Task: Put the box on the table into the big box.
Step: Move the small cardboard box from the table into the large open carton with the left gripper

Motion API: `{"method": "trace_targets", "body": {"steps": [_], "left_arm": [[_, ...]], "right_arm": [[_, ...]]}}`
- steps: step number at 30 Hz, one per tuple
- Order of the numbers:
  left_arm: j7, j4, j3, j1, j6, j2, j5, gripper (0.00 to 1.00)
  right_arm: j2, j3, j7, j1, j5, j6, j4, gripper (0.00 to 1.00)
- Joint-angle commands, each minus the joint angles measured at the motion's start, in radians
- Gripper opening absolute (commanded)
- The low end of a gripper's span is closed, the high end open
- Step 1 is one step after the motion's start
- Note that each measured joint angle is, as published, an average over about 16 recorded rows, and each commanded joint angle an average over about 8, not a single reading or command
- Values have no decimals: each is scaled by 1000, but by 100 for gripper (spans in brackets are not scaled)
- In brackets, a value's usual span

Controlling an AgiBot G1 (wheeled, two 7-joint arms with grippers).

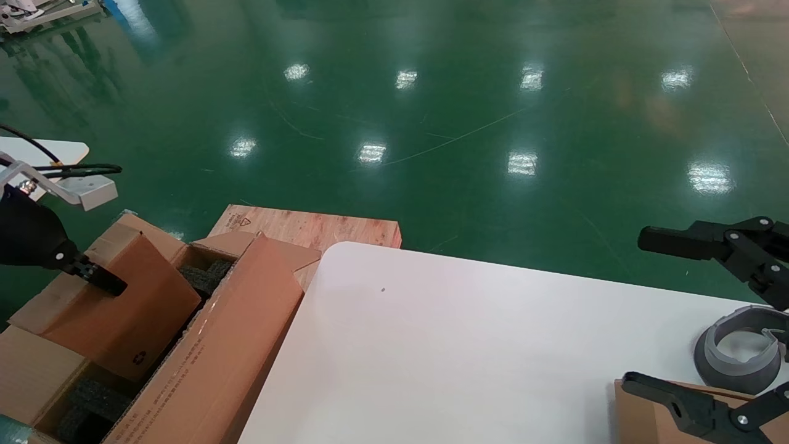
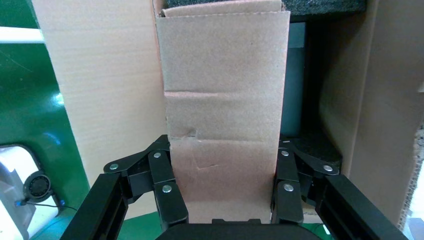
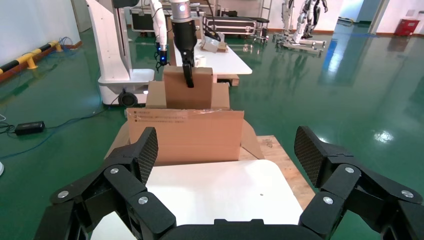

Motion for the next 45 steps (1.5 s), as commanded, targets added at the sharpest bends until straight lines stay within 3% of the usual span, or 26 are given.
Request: {"method": "trace_targets", "body": {"steps": [1, 45], "left_arm": [[4, 6, -3, 12, -11, -4, -5, 0], [-31, 135, 10, 184, -188, 50, 12, 0]], "right_arm": [[0, 0, 0, 0, 0, 0, 0, 100], [0, 0, 0, 0, 0, 0, 0, 100]]}}
